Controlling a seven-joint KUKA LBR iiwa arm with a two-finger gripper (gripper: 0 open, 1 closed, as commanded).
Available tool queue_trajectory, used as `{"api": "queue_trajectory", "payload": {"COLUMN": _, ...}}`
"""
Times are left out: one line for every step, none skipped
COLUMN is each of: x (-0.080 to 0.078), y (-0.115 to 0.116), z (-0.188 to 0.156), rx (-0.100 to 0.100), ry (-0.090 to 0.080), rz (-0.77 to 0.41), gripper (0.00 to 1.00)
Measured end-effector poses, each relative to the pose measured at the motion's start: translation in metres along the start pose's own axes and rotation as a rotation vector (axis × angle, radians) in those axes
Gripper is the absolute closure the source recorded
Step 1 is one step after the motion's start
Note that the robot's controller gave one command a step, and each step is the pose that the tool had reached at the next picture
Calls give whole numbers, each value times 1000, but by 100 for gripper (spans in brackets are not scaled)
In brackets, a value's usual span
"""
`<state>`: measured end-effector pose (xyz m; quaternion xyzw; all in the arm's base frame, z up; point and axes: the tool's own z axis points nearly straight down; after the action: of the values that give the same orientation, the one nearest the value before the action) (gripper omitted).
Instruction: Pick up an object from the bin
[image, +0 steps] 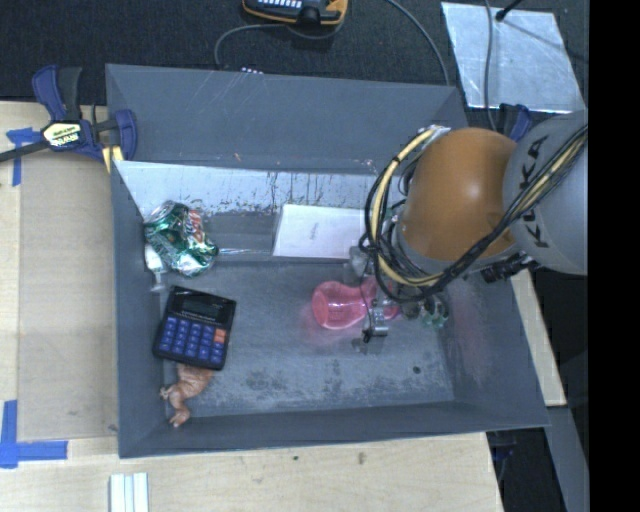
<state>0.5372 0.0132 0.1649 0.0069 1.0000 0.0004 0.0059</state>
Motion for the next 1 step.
{"api": "queue_trajectory", "payload": {"x": -2, "y": -2, "z": 54, "rx": 1, "ry": -2, "rz": -49, "gripper": 0}}
